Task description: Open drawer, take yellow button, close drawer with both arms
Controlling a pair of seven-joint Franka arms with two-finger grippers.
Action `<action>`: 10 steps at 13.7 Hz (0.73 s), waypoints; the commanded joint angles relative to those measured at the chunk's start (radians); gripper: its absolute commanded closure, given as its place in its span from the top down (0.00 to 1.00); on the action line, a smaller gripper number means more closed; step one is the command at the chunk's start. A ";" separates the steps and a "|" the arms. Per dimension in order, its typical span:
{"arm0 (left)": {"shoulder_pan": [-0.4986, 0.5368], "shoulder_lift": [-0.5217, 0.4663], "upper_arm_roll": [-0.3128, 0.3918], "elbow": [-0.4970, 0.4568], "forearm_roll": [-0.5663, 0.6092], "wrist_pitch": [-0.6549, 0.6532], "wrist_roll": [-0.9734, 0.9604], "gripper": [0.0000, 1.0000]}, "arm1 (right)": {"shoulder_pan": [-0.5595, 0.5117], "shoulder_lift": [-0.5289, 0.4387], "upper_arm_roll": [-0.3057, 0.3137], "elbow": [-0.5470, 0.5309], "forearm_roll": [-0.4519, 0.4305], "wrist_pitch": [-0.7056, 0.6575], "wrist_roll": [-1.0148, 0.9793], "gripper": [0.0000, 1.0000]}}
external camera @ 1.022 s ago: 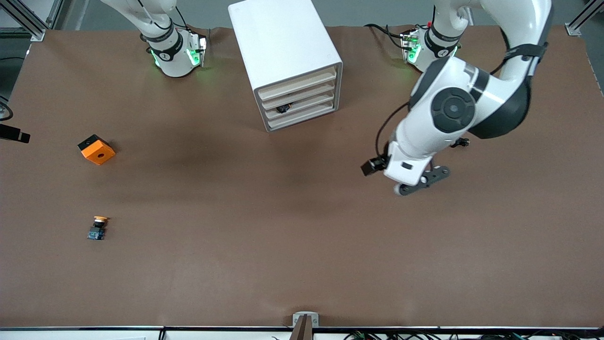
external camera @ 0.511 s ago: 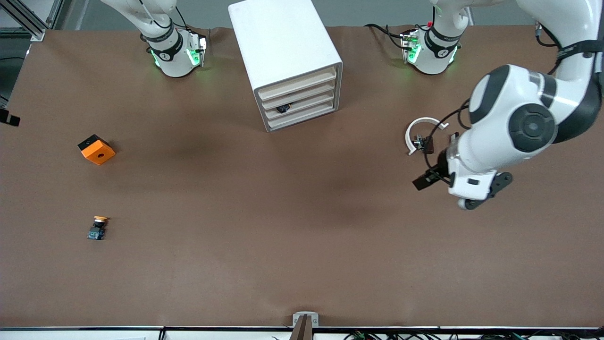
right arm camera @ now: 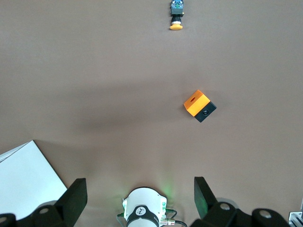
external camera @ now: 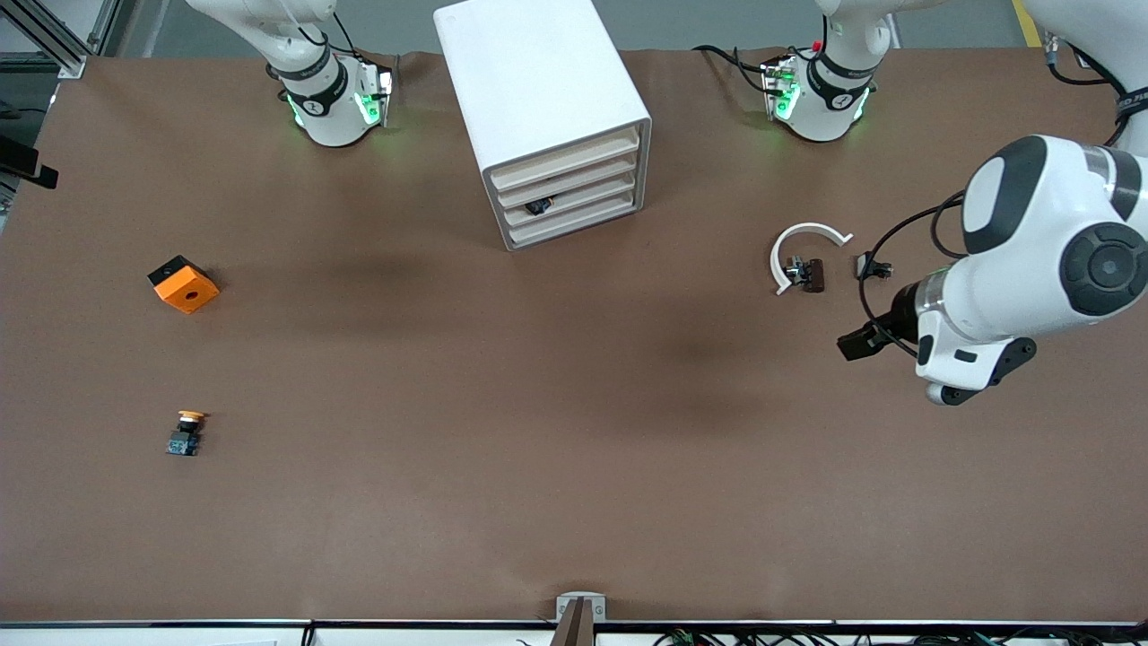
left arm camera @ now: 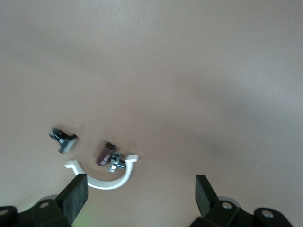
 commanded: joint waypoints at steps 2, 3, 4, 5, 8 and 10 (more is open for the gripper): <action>0.084 -0.071 -0.022 -0.021 -0.012 -0.080 0.295 1.00 | 0.066 -0.135 -0.067 -0.206 0.005 0.108 -0.003 1.00; 0.108 -0.100 -0.022 -0.039 -0.010 -0.108 0.358 1.00 | 0.069 -0.179 -0.067 -0.269 0.005 0.149 -0.003 1.00; 0.142 -0.147 -0.022 -0.071 -0.010 -0.112 0.428 1.00 | 0.069 -0.209 -0.064 -0.310 0.005 0.172 -0.003 1.00; 0.182 -0.209 -0.022 -0.122 -0.010 -0.109 0.500 1.00 | 0.069 -0.213 -0.061 -0.320 0.005 0.174 -0.003 1.00; 0.277 -0.356 -0.020 -0.240 -0.053 -0.057 0.625 1.00 | 0.017 -0.221 0.023 -0.322 0.005 0.172 0.005 1.00; 0.329 -0.419 -0.019 -0.301 -0.110 0.005 0.675 1.00 | 0.017 -0.227 0.042 -0.322 0.005 0.172 0.005 1.00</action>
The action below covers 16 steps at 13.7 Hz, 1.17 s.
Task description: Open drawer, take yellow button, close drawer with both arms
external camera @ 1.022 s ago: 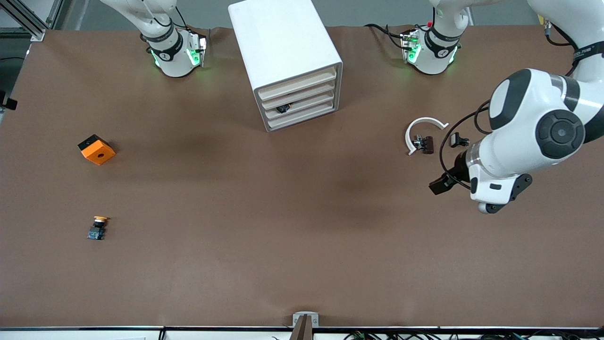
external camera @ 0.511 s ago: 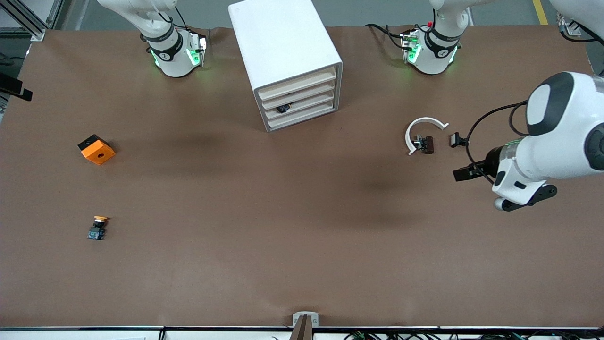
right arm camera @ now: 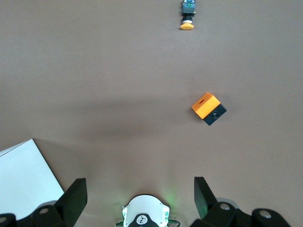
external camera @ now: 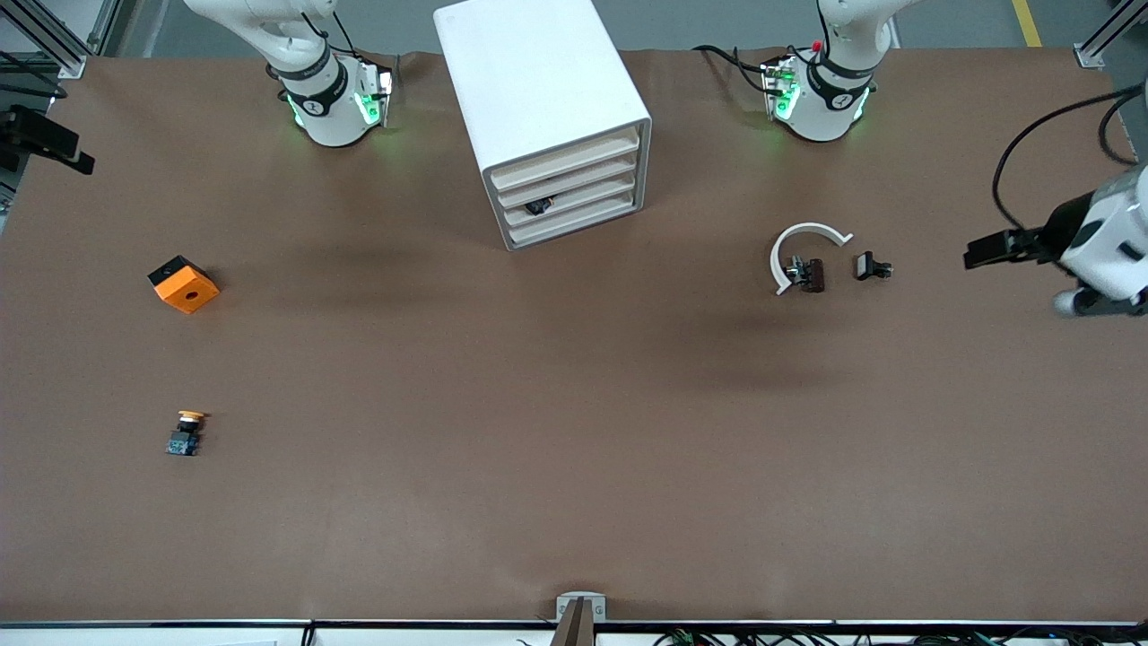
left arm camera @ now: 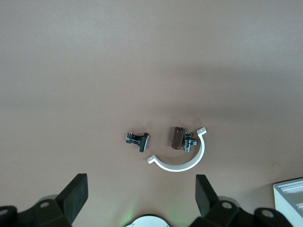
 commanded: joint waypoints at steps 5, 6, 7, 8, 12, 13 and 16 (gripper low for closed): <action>0.055 -0.117 -0.011 -0.114 -0.052 0.116 0.062 1.00 | -0.005 -0.037 0.035 -0.029 0.005 0.017 0.006 1.00; 0.054 -0.112 -0.010 -0.097 -0.052 0.116 0.062 1.00 | -0.005 -0.039 0.034 -0.029 0.005 0.017 0.006 1.00; 0.043 -0.103 -0.005 -0.075 -0.053 0.116 0.065 1.00 | -0.004 -0.042 0.034 -0.029 0.005 0.019 0.006 1.00; 0.009 -0.092 0.008 -0.060 -0.049 0.114 0.063 1.00 | -0.004 -0.043 0.032 -0.029 0.005 0.019 0.004 1.00; -0.251 -0.089 0.255 -0.055 -0.044 0.111 0.048 1.00 | 0.004 -0.048 0.028 -0.031 0.003 0.017 0.004 1.00; -0.323 -0.089 0.321 -0.055 -0.043 0.111 0.045 1.00 | 0.004 -0.048 0.028 -0.031 0.003 0.017 0.004 1.00; -0.491 -0.089 0.479 -0.054 -0.043 0.113 0.040 1.00 | 0.001 -0.048 0.028 -0.031 0.003 0.019 0.004 1.00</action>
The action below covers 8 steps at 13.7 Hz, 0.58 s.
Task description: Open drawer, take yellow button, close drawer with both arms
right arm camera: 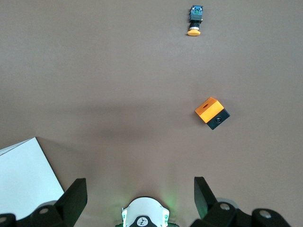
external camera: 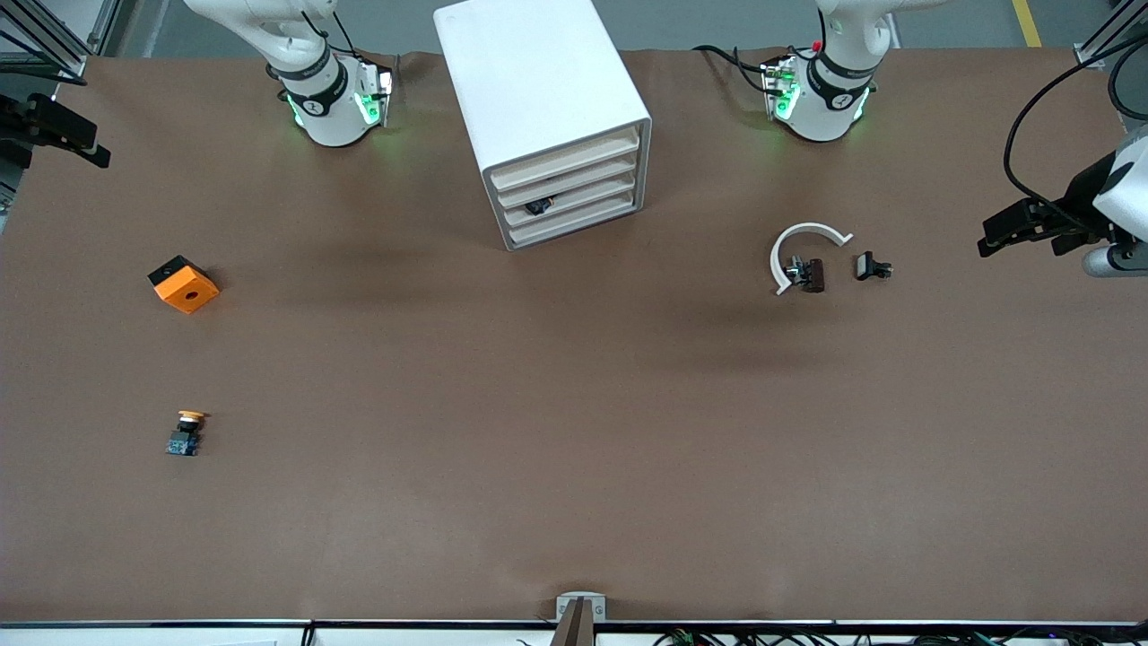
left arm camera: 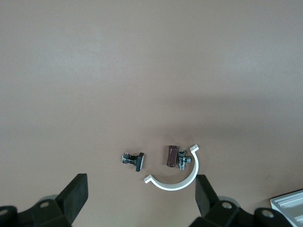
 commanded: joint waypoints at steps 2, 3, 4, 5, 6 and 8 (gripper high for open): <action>-0.090 0.003 0.085 0.019 -0.003 -0.001 -0.004 1.00 | -0.002 -0.028 0.001 -0.028 0.003 0.014 0.003 1.00; -0.089 0.004 0.083 0.021 -0.003 0.001 -0.004 1.00 | -0.003 -0.028 0.001 -0.028 0.003 0.017 0.003 1.00; -0.081 0.004 0.082 0.029 -0.003 0.002 -0.002 1.00 | -0.005 -0.028 0.001 -0.028 0.003 0.017 0.003 1.00; -0.079 0.007 0.081 0.038 -0.003 0.002 -0.004 1.00 | -0.005 -0.028 0.001 -0.028 0.003 0.018 0.003 1.00; -0.078 0.008 0.081 0.052 -0.003 0.002 -0.004 1.00 | -0.005 -0.028 0.001 -0.028 0.003 0.017 0.002 1.00; -0.079 0.012 0.085 0.075 -0.002 0.002 -0.005 1.00 | -0.006 -0.028 0.001 -0.028 0.003 0.017 0.000 1.00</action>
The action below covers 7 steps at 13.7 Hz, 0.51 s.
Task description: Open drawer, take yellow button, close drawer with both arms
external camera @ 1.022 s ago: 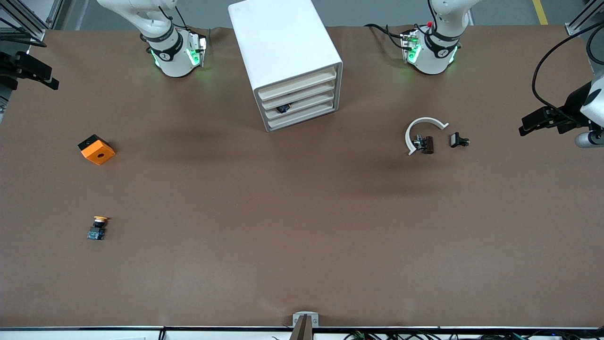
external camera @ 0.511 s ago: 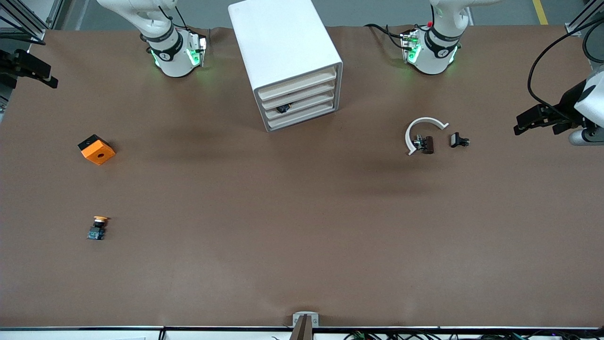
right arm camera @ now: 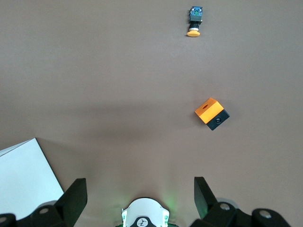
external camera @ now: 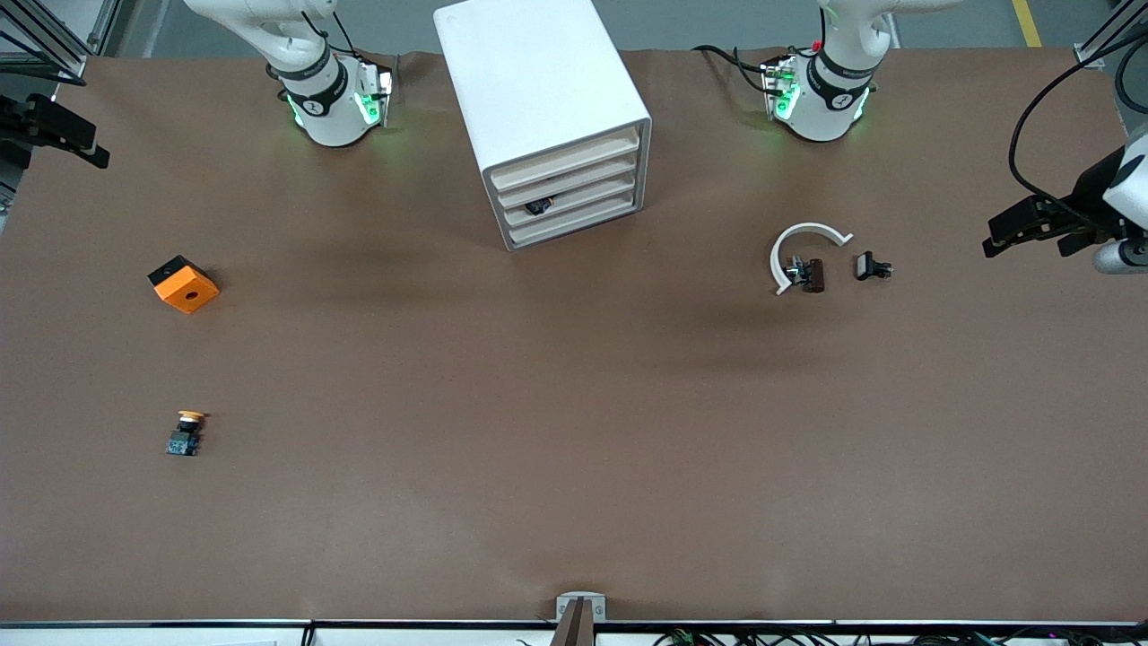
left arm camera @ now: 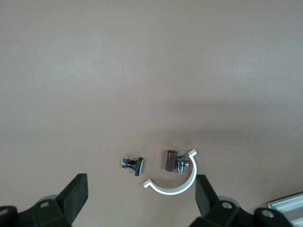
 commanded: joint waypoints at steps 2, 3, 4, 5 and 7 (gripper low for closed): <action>-0.009 0.015 0.001 0.057 -0.002 -0.004 -0.005 1.00 | -0.008 -0.028 0.002 -0.027 0.003 0.015 0.000 1.00; -0.012 0.015 -0.001 0.079 -0.003 -0.005 -0.007 1.00 | -0.008 -0.028 0.002 -0.028 0.003 0.015 0.000 1.00; -0.012 0.015 -0.007 0.096 -0.003 -0.007 -0.023 1.00 | -0.008 -0.028 0.002 -0.027 0.003 0.017 -0.001 1.00; -0.012 0.017 -0.008 0.107 -0.003 -0.008 -0.031 1.00 | -0.009 -0.028 0.000 -0.027 0.003 0.018 -0.004 1.00; -0.018 0.018 -0.013 0.115 -0.002 -0.010 -0.043 1.00 | -0.008 -0.028 -0.001 -0.025 0.005 0.027 -0.006 1.00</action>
